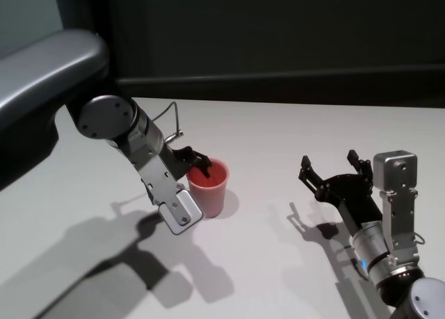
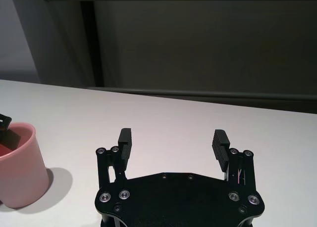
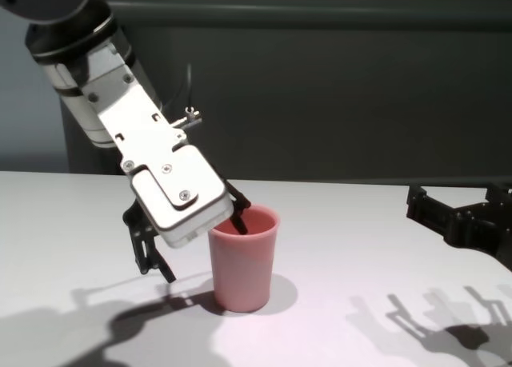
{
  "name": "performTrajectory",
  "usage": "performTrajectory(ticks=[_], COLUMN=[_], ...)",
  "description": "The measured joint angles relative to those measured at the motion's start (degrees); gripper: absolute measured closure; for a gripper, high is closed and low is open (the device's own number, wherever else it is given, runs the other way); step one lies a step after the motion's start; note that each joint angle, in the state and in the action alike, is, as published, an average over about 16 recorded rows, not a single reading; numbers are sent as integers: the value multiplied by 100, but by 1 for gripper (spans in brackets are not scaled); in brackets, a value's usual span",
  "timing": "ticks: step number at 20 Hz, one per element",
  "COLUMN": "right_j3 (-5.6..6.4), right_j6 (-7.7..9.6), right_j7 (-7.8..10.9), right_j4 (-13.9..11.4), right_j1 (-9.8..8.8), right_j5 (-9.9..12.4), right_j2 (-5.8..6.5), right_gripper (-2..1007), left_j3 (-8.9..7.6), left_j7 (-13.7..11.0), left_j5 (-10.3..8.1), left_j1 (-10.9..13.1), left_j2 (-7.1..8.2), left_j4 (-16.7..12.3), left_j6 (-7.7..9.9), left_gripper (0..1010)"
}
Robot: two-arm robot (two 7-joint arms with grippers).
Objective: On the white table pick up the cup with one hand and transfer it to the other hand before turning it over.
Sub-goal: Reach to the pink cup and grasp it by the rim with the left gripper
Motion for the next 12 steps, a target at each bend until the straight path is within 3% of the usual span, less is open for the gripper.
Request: performTrajectory(ticks=[6, 12], right_j3=[0, 0], right_j6=[0, 0], right_j7=[0, 0], right_j4=[0, 0], right_j1=[0, 0], right_j5=[0, 0], right_j2=[0, 0], right_gripper=[3, 3], left_j3=[-6, -11], left_j7=[-8, -13], left_j5=[2, 3], left_j1=[2, 3], left_j2=[-1, -1], left_j4=[-2, -4], left_j6=[-7, -14], left_gripper=[149, 327])
